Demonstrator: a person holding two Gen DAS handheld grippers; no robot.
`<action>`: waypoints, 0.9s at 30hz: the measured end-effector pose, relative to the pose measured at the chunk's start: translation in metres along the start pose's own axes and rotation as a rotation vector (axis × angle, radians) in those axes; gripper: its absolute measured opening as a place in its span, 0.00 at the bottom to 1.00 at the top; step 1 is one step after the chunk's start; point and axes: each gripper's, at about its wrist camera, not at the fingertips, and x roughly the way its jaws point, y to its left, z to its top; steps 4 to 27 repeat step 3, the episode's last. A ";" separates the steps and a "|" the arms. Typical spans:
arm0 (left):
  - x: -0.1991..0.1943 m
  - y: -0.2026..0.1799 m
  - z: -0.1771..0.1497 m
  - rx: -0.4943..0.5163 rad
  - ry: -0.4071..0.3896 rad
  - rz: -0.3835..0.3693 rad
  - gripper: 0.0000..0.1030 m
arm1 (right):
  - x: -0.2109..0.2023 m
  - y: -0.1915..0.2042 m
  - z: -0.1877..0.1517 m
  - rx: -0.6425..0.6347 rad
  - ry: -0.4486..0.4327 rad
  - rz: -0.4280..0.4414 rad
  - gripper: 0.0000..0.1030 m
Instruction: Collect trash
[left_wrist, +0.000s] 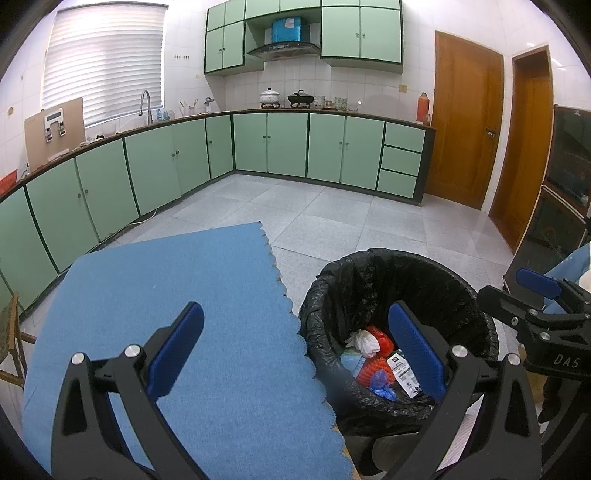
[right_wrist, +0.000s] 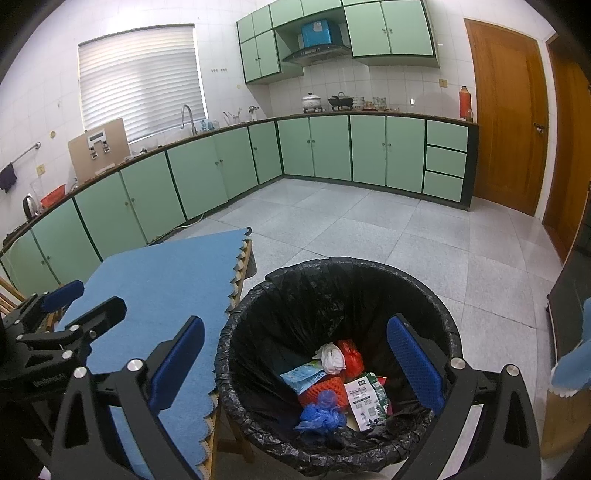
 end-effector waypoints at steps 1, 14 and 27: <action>0.000 0.000 0.000 0.000 0.000 0.000 0.94 | 0.001 -0.001 0.000 0.000 0.002 0.000 0.94; 0.000 0.000 0.000 0.000 0.001 0.001 0.94 | 0.002 -0.002 0.001 -0.002 0.002 0.000 0.94; 0.000 0.000 0.000 0.000 0.001 0.001 0.94 | 0.002 -0.002 0.001 -0.002 0.002 0.000 0.94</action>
